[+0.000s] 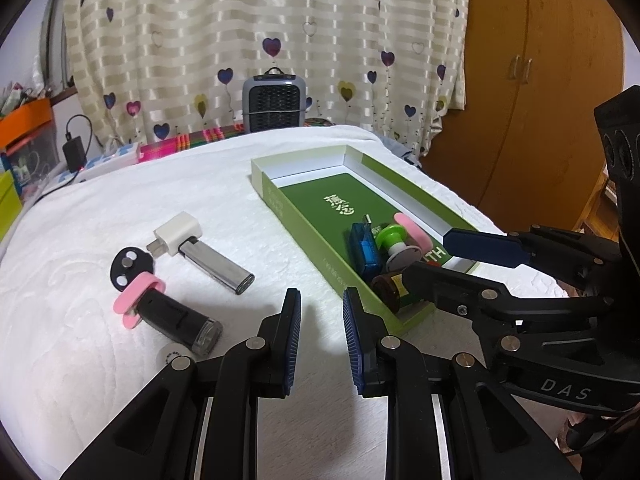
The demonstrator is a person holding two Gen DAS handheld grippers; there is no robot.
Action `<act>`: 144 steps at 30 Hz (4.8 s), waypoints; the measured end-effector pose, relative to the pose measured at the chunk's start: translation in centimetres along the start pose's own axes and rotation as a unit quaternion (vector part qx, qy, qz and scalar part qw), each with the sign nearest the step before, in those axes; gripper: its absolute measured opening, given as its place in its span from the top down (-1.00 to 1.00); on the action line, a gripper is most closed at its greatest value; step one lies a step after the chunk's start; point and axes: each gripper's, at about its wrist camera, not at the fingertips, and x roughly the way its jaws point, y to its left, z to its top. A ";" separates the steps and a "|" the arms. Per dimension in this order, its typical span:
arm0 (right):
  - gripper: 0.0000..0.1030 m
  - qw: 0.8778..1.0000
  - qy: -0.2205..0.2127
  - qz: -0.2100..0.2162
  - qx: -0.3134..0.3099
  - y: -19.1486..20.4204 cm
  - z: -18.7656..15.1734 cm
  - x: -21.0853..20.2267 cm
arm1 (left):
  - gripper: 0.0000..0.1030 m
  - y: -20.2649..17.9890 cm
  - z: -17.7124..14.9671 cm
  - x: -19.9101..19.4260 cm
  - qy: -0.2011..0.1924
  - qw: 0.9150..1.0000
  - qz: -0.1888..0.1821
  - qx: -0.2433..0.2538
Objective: Organize rigid objects
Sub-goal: 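Grasp the white round cap with the left tool while the right tool reaches toward the black clip, then grasp the black clip with the right tool while the left tool holds the cap, then carry the white cap and black clip over the green box with both tools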
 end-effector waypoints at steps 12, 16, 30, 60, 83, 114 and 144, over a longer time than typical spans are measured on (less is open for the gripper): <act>0.08 1.000 0.002 0.025 -0.015 1.8 -0.2 0.3 | 0.48 2.9 -0.9 -1.4 -0.008 0.999 0.029 -0.030; 0.08 0.999 0.004 0.037 -0.023 2.6 -0.2 0.6 | 0.40 4.5 -1.1 -2.1 -0.014 0.998 0.047 -0.043; 0.08 0.998 0.012 0.051 -0.039 3.8 -0.2 1.4 | 0.21 7.7 -2.5 -0.8 0.021 0.996 0.071 -0.052; 0.08 0.988 0.059 0.103 -0.095 9.0 1.8 6.7 | 0.50 12.3 -3.6 -0.9 0.025 0.990 0.066 -0.126; 0.45 0.979 0.097 0.103 -0.147 11.6 1.9 11.1 | 0.48 13.8 -4.1 0.1 0.049 0.984 0.048 -0.162; 0.45 0.991 0.034 0.100 -0.083 7.9 0.9 5.0 | 0.49 8.7 -2.6 -2.2 0.008 0.992 0.056 -0.112; 0.45 0.995 -0.018 0.086 -0.037 3.0 0.2 0.7 | 0.48 2.7 -0.1 -2.4 -0.010 0.998 0.031 -0.058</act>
